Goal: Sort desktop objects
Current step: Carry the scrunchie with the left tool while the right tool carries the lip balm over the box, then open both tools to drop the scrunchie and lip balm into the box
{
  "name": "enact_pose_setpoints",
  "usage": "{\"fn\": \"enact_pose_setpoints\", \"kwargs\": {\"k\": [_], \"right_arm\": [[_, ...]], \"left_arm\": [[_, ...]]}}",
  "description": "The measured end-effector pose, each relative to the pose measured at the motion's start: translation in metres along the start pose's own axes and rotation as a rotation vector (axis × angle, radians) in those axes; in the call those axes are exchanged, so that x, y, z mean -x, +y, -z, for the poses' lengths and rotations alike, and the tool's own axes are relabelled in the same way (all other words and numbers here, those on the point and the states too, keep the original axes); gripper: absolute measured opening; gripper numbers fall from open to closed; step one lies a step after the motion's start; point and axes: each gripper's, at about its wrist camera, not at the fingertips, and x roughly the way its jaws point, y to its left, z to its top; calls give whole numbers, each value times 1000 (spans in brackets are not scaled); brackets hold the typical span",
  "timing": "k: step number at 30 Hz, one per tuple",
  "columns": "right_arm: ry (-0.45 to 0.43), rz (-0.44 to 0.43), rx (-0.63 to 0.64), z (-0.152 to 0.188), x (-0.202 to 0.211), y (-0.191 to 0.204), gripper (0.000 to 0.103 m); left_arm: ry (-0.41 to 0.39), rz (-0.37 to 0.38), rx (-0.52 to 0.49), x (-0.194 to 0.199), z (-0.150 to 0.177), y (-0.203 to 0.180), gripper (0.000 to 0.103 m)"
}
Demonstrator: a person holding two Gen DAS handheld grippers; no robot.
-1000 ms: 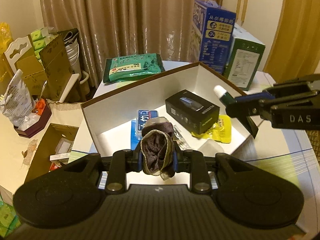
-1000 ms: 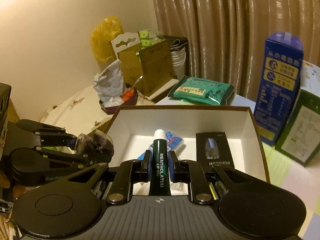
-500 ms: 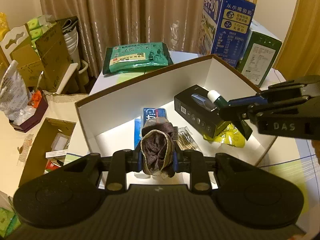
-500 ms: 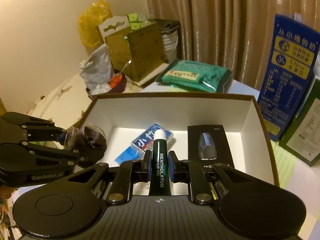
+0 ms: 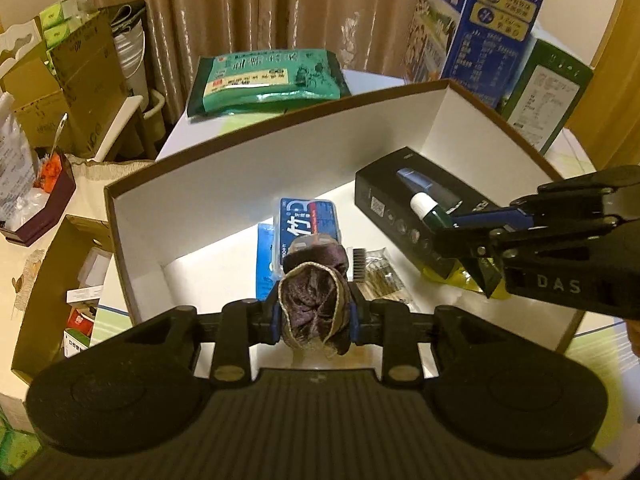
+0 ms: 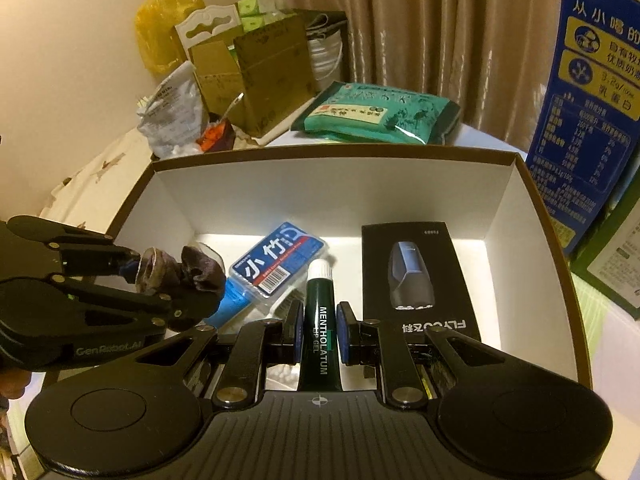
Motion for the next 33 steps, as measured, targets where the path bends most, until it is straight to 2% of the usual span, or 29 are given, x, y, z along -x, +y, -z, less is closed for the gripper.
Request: {"fn": "enact_pose_setpoints", "kwargs": {"k": [5,8,23,29,30,32,33], "right_arm": [[2,0,-2,-2,-5,0,14],[3,2,-2,-2,-8,0,14],[8,32,21,-2,-18,3,14],[-7,33,38,-4,-16,5,15],[-10,27,36,-4,-15,5,17],[-19,38,33,-3,-11,5,32],[-28,48,33,-2,-8,5,51]], "left_arm": [[-3,-9,6,-6,-3,4,32],[-13,-10,5,-5,-6,7,42],[-14,-15,-2,-7,-9,11,46],[-24,-17,0,-5,-10,14,51],[-25,-17,1,-4,-10,14,51],[-31,-18,4,-2,-10,15,54],[-35,-18,4,0,-10,15,55]]}}
